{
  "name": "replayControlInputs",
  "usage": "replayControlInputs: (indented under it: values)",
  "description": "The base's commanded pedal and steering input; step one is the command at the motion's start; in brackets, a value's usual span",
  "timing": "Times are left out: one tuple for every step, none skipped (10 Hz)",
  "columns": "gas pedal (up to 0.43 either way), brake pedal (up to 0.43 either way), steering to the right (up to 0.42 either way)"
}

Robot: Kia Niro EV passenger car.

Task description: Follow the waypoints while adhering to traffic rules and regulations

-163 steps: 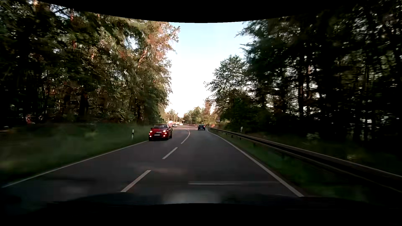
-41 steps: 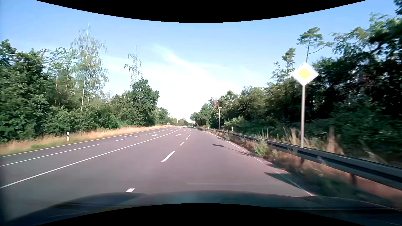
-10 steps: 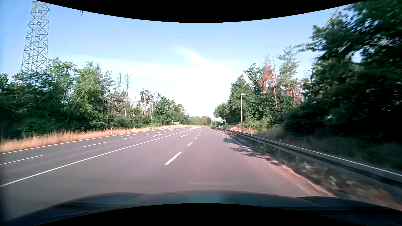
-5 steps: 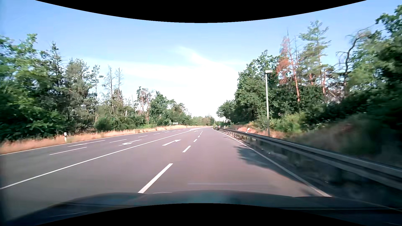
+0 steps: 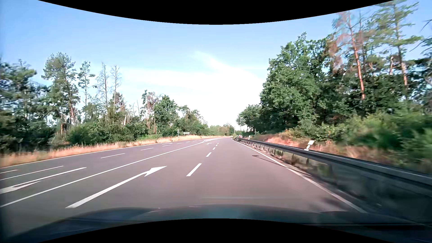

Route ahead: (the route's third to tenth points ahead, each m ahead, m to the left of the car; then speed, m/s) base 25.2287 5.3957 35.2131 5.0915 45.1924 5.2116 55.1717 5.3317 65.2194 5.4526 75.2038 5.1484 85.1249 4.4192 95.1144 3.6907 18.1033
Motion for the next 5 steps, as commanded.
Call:
replayControlInputs:
  values:
    - [0.087,0.000,-0.014]
    - [0.087,0.000,-0.013]
    - [0.087,0.000,-0.013]
    - [0.087,0.000,-0.012]
    - [0.087,0.000,-0.012]
